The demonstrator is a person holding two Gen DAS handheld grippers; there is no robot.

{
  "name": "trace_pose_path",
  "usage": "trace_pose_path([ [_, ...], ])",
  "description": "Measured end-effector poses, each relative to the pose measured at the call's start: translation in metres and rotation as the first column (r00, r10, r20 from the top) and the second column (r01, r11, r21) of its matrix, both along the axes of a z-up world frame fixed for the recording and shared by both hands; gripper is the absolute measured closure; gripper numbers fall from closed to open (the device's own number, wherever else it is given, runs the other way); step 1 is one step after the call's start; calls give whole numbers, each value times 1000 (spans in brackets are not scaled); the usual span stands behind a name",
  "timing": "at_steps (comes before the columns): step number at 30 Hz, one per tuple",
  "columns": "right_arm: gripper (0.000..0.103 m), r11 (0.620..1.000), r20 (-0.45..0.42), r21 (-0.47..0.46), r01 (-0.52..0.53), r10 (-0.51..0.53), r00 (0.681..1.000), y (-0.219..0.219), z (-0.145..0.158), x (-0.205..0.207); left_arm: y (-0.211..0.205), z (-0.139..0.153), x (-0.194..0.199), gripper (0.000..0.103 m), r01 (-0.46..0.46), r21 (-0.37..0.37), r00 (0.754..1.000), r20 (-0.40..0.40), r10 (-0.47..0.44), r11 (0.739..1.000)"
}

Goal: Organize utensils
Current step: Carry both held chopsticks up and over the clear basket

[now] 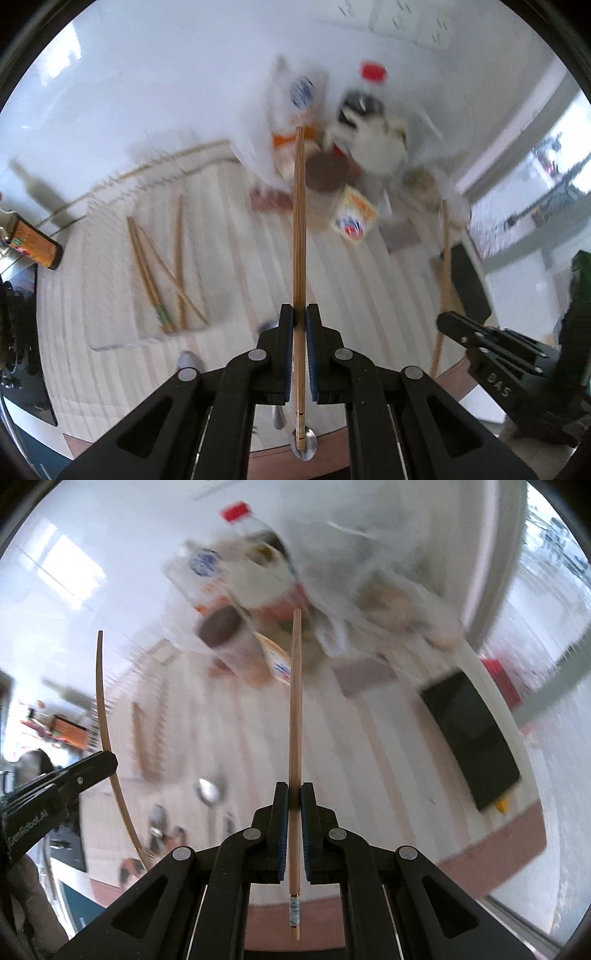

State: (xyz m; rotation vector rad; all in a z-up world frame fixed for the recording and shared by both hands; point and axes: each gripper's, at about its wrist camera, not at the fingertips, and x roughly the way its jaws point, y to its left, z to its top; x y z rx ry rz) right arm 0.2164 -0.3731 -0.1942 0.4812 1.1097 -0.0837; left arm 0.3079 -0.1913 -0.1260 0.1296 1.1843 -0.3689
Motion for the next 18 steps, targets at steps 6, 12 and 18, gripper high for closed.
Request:
trace_pose_path([
  [6, 96, 992, 88, 73, -104, 98, 991, 37, 35, 62, 56, 41, 40, 99, -113, -35, 993, 34, 114, 993],
  [12, 96, 966, 125, 116, -232, 217, 968, 98, 50, 140, 124, 48, 92, 99, -235, 4, 971, 38, 235, 972],
  [18, 96, 942, 104, 95, -323, 313, 944, 169, 31, 207, 163, -3, 134, 99, -294, 41, 951, -83, 297, 955],
])
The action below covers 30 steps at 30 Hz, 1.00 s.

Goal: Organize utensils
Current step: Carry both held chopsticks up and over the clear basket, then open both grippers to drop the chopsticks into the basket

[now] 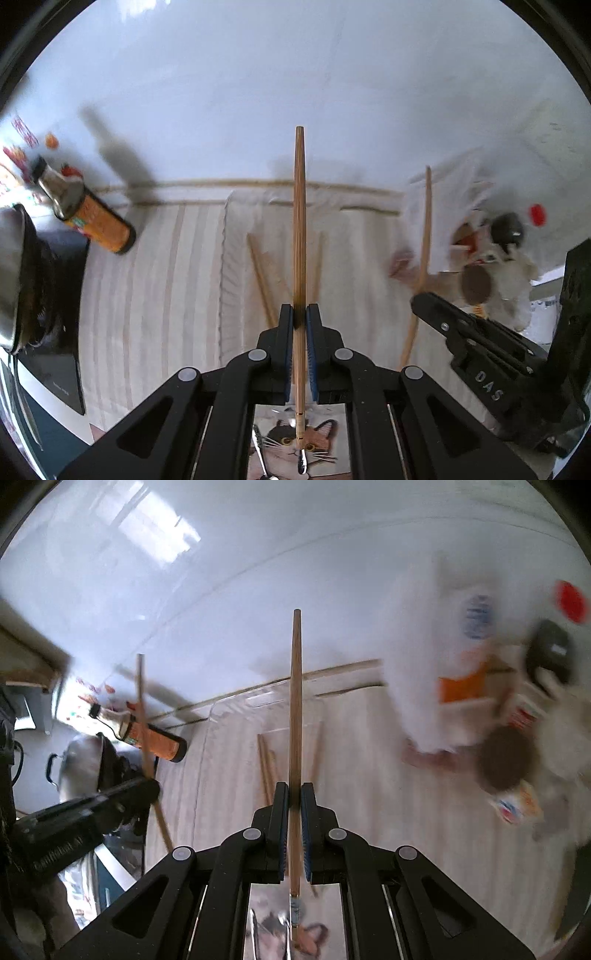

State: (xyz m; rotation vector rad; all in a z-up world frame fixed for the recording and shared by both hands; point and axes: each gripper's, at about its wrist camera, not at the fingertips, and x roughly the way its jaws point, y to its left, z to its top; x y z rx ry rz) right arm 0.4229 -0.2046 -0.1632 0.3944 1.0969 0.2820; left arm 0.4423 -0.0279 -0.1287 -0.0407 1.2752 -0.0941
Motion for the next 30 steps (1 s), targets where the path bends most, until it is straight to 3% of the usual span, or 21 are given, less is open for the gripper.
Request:
trace_pose_path([
  [6, 96, 998, -64, -46, -52, 49, 997, 47, -53, 32, 21, -50, 23, 99, -40, 8, 996, -80, 41, 999],
  [12, 96, 992, -110, -87, -94, 84, 990, 71, -91, 37, 29, -69, 33, 98, -36, -1, 993, -114, 36, 999],
  [15, 96, 989, -100, -100, -108, 98, 990, 71, -97, 34, 31, -73, 32, 98, -33, -7, 992, -125, 32, 999],
  [17, 96, 989, -149, -52, -138, 129, 980, 73, -102, 36, 33, -74, 31, 97, -42, -4, 991, -128, 42, 999],
  [21, 94, 988, -175, -66, -142, 128, 976, 76, -102, 32, 34, -69, 30, 95, -50, 36, 990, -131, 54, 998],
  [24, 79, 991, -175, -67, -117, 104, 979, 67, -93, 26, 35, -55, 22, 94, -48, 82, 995, -81, 55, 995],
  [25, 77, 991, -165, -74, -107, 94, 982, 64, -89, 23, 34, -50, 18, 88, -49, 106, 997, -57, 55, 993],
  [27, 74, 992, -146, -96, -88, 73, 987, 56, -81, 18, 36, -42, 10, 63, -59, 153, 998, -11, 61, 986],
  [28, 73, 990, -136, -119, -75, 58, 989, 52, -77, 14, 37, -37, 6, 42, -72, 167, 997, 20, 69, 983],
  [29, 71, 988, -124, -139, -63, 46, 991, 49, -73, 11, 39, -33, 1, 30, -84, 174, 996, 50, 76, 981],
  [30, 69, 986, -117, -154, -56, 38, 992, 46, -69, 9, 41, -30, -4, 27, -99, 183, 993, 80, 86, 978],
])
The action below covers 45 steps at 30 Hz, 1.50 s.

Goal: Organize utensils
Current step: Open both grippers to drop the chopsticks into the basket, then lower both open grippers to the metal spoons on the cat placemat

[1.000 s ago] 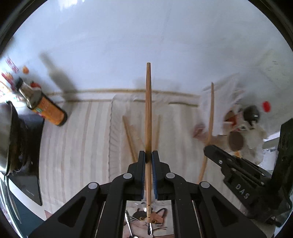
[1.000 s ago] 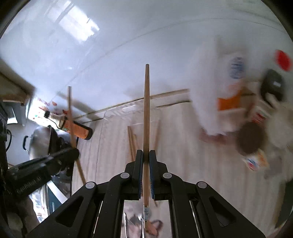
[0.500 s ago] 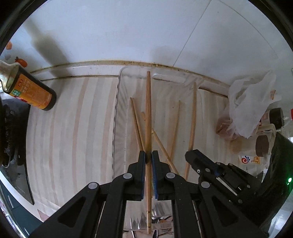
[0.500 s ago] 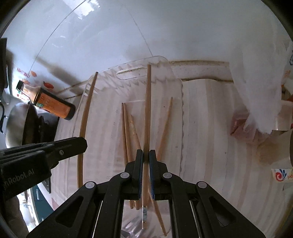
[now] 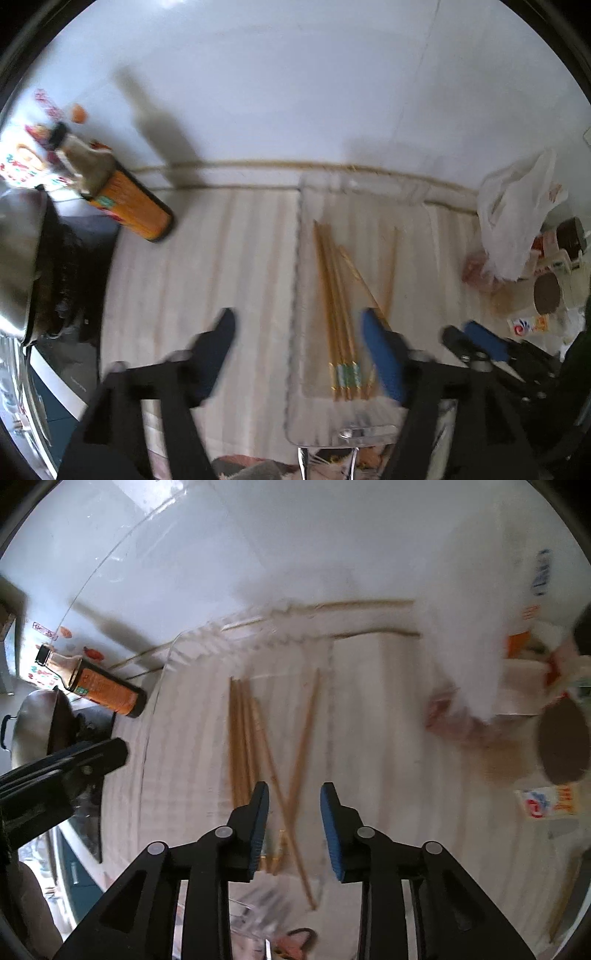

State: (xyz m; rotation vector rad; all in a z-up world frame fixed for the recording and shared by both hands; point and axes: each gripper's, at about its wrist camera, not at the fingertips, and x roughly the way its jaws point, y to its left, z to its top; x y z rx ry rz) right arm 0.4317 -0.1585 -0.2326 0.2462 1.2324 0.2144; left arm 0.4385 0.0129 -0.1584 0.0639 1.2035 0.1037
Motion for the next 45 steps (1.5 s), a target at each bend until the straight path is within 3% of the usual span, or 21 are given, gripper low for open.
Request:
trace_pose_path([
  [3, 59, 996, 18, -82, 24, -23, 1000, -6, 9, -8, 8, 5, -11, 7, -23, 14, 998, 58, 23, 1000],
  [4, 50, 993, 24, -111, 31, -29, 999, -6, 12, -11, 10, 4, -14, 0, -25, 11, 997, 69, 25, 1000],
  [8, 19, 982, 59, -184, 37, -27, 998, -9, 22, -27, 14, 2, -30, 0, -25, 38, 994, 108, 21, 999],
  [12, 17, 976, 84, -216, 41, -23, 996, -7, 29, -43, 20, -4, -48, 0, -28, 42, 991, 131, 22, 999],
  [14, 7, 976, 96, -210, 50, -30, 995, -8, 33, -53, 23, -6, -58, 0, -35, 38, 991, 128, 30, 999],
  [22, 7, 978, 163, -182, 97, -67, 984, -21, 61, -103, 30, 19, -111, 0, -42, 73, 976, 217, 25, 996],
  [26, 7, 978, 143, -165, 126, -102, 984, -35, 59, -131, 36, 12, -137, 0, -34, 60, 980, 197, 21, 998],
  [29, 7, 976, 87, -158, 151, -139, 986, -47, 43, -151, 40, -15, -153, 0, -16, 59, 993, 121, 9, 998],
  [33, 8, 973, -33, -165, 164, -172, 985, -58, -3, -177, 47, -68, -171, 1, -4, 23, 999, -34, 4, 1000],
  [38, 30, 978, -196, -133, 162, -186, 963, -60, -62, -203, 48, -118, -197, 8, -9, -80, 982, -187, -6, 997],
  [41, 42, 980, -253, -117, 161, -187, 949, -58, -86, -213, 41, -145, -209, 24, -10, -126, 963, -269, -24, 992],
  [45, 46, 983, -291, -111, 149, -175, 941, -50, -104, -221, 25, -165, -218, 28, 24, -108, 949, -312, -56, 994],
])
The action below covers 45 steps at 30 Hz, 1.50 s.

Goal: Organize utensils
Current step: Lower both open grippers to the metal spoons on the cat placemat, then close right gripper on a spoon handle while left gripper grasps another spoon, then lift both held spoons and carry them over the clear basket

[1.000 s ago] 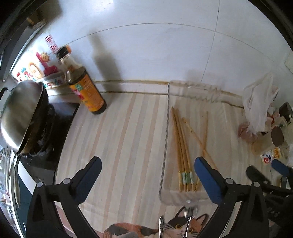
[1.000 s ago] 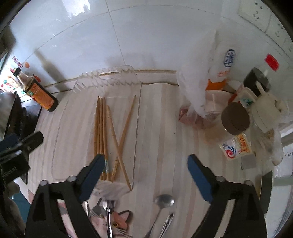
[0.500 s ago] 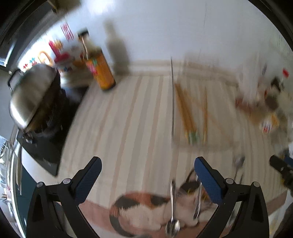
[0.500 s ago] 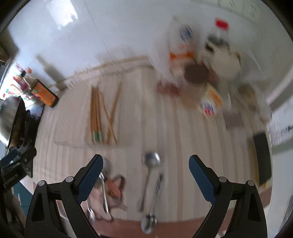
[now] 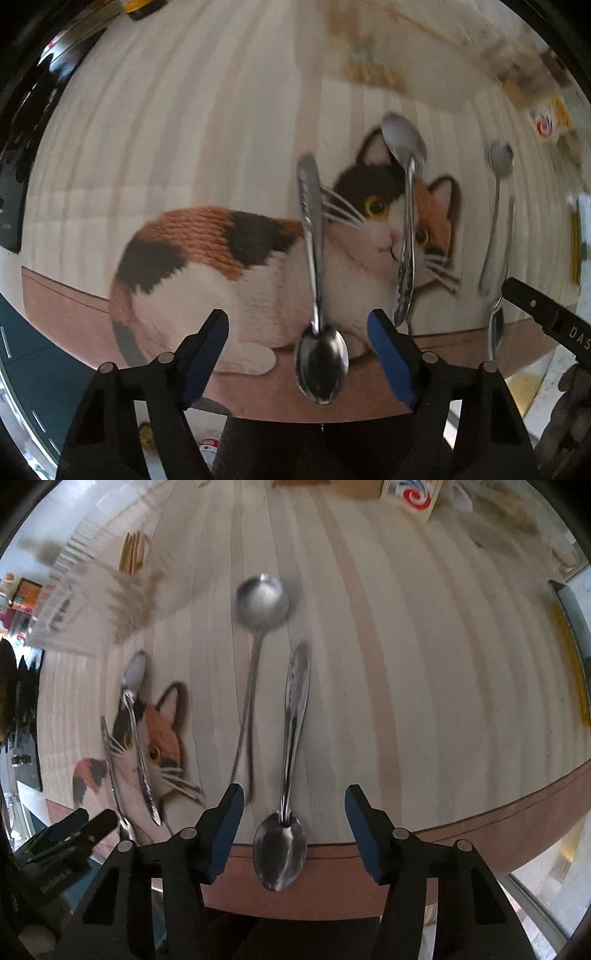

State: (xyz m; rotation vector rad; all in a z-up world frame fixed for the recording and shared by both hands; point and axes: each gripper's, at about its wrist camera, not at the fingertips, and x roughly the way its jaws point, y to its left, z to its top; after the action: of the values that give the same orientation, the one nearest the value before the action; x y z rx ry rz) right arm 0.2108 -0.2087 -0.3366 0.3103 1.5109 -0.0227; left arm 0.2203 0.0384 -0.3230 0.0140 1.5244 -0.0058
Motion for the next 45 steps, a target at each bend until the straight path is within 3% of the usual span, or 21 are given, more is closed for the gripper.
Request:
trace_pose_path([
  [2, 52, 1000, -8, -13, -19, 19, 1000, 6, -5, -4, -7, -5, -2, 28, 18, 7, 1000, -12, -18, 1000],
  [6, 68, 989, 0, -129, -77, 78, 997, 22, -6, -8, -11, -10, -5, 28, 31, 17, 999, -23, -31, 999],
  [7, 88, 984, 7, -158, -87, 89, 996, 24, -6, -10, -10, -11, -5, 28, 30, 13, 999, -25, -30, 999],
  [8, 96, 981, 20, -172, -91, 96, 995, 25, -5, -13, -8, -10, -7, 28, 27, 4, 999, -29, -27, 1000],
  [14, 97, 983, 28, -170, -68, 74, 997, 8, -6, -31, 8, -12, -20, 28, 12, -47, 997, -71, -15, 999],
  [22, 97, 987, 29, -150, -55, 60, 998, -13, -5, -37, -10, -30, -26, 29, 53, -26, 992, -111, -56, 998],
  [24, 97, 985, 29, -158, -63, 68, 997, -14, -5, -40, -14, -32, -24, 38, 62, -6, 993, -102, -62, 998],
  [27, 97, 984, 27, -166, -69, 75, 997, -12, -3, -33, -18, -29, -17, 71, 86, 27, 993, -85, -83, 996],
  [35, 97, 983, 22, -165, -86, 91, 996, -7, -4, -32, -14, -20, -12, 71, 86, 42, 995, -47, -84, 995],
  [45, 97, 989, 74, -113, -97, 106, 992, -5, 17, -24, -14, 20, -5, 71, 91, 67, 995, 33, -94, 994],
])
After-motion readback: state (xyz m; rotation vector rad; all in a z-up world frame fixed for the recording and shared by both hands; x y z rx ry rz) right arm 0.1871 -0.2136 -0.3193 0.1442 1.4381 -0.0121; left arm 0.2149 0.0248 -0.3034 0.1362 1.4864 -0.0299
